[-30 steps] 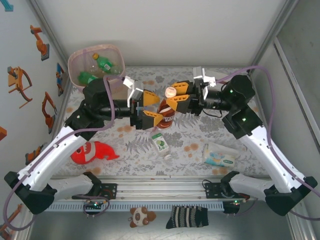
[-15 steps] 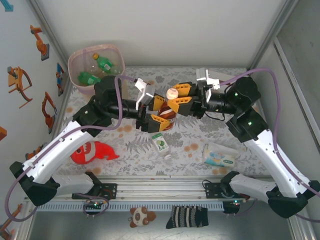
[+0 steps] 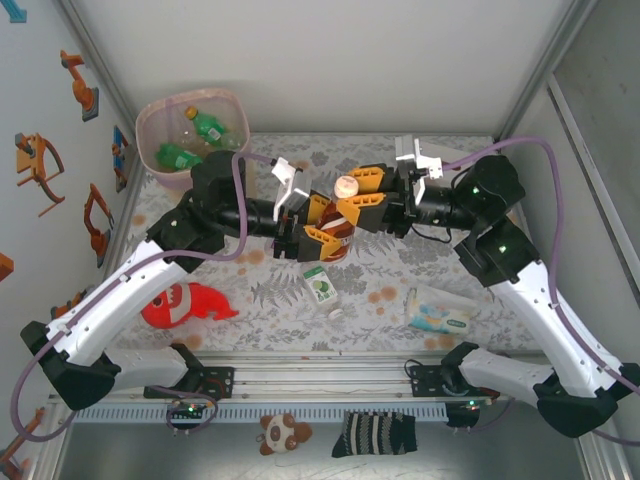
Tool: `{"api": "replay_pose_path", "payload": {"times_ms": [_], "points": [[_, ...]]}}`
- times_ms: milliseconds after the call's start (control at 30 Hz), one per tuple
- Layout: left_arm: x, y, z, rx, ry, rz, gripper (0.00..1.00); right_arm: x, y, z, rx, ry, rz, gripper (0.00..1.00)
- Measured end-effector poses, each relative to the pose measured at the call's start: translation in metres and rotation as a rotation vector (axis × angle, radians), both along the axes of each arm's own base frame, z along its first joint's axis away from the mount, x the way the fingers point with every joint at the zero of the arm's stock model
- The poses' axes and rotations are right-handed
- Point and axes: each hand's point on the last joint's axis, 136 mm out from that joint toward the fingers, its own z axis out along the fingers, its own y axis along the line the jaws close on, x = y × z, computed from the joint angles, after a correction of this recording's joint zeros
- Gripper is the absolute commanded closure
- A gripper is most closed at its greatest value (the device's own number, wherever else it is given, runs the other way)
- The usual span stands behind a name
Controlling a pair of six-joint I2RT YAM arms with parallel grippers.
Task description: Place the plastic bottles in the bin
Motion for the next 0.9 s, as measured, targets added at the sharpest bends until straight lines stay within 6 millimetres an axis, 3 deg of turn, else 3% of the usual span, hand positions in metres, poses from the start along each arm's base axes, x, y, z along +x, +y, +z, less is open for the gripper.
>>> {"api": "replay_pose_path", "payload": {"times_ms": [133, 267, 600, 900], "points": [[0.0, 0.0, -0.001, 0.005, 0.0, 0.002, 0.51, 0.0, -0.001, -0.001, -0.006, 0.006, -0.007, 0.55], [0.004, 0.0, -0.005, 0.019, -0.003, 0.03, 0.51, 0.003, -0.004, -0.003, -0.013, 0.001, -0.048, 0.41], [0.033, 0.005, -0.015, 0.089, -0.029, 0.213, 0.53, -0.003, -0.027, 0.001, -0.021, -0.039, -0.174, 0.37], [0.103, 0.042, -0.017, 0.169, -0.049, 0.583, 0.54, -0.004, -0.038, -0.002, -0.037, -0.051, -0.236, 0.37]]}}
